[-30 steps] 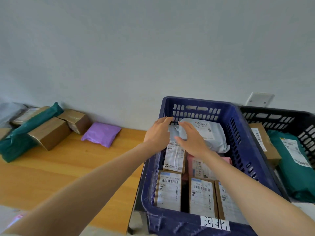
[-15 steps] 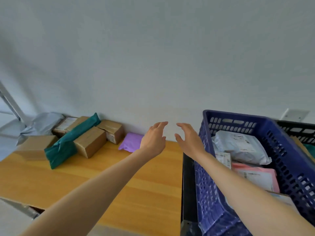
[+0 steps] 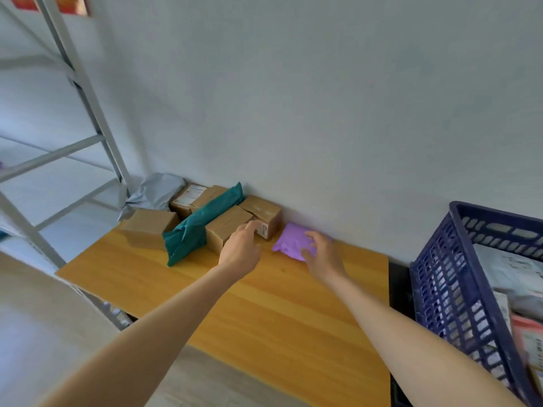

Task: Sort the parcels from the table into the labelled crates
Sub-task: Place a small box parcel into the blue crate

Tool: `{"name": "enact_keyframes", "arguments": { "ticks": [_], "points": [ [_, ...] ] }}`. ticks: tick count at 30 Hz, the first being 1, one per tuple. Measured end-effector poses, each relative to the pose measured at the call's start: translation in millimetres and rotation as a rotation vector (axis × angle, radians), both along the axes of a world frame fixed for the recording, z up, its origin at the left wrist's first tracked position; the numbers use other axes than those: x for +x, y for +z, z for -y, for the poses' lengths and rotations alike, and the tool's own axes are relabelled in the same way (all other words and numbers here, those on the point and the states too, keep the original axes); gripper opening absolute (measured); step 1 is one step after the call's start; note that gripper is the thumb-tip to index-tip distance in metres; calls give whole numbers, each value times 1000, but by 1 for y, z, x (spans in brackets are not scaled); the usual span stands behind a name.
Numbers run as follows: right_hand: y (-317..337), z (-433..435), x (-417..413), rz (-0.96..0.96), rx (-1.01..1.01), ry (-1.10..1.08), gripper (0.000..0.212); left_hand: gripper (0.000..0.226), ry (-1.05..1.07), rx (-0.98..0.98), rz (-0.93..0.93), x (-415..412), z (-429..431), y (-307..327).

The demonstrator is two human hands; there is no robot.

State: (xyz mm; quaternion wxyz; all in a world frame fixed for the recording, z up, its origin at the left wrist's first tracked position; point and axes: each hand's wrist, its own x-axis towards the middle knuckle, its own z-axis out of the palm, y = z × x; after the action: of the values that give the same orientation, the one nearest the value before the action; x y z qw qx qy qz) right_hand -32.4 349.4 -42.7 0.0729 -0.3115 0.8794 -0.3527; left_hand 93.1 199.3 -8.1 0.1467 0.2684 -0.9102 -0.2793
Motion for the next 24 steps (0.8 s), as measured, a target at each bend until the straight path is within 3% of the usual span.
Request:
{"name": "enact_keyframes", "arguments": {
  "ticks": [10, 15, 24],
  "points": [
    [-47, 108, -10, 172, -32, 54, 41, 53, 87, 227, 104, 9, 114, -43],
    [-74, 158, -24, 262, -33, 68, 41, 49, 93, 218, 181, -13, 165, -65],
    [-115, 236, -51, 611, -90, -43, 51, 56, 17, 183, 360, -73, 234, -92]
  ]
}}
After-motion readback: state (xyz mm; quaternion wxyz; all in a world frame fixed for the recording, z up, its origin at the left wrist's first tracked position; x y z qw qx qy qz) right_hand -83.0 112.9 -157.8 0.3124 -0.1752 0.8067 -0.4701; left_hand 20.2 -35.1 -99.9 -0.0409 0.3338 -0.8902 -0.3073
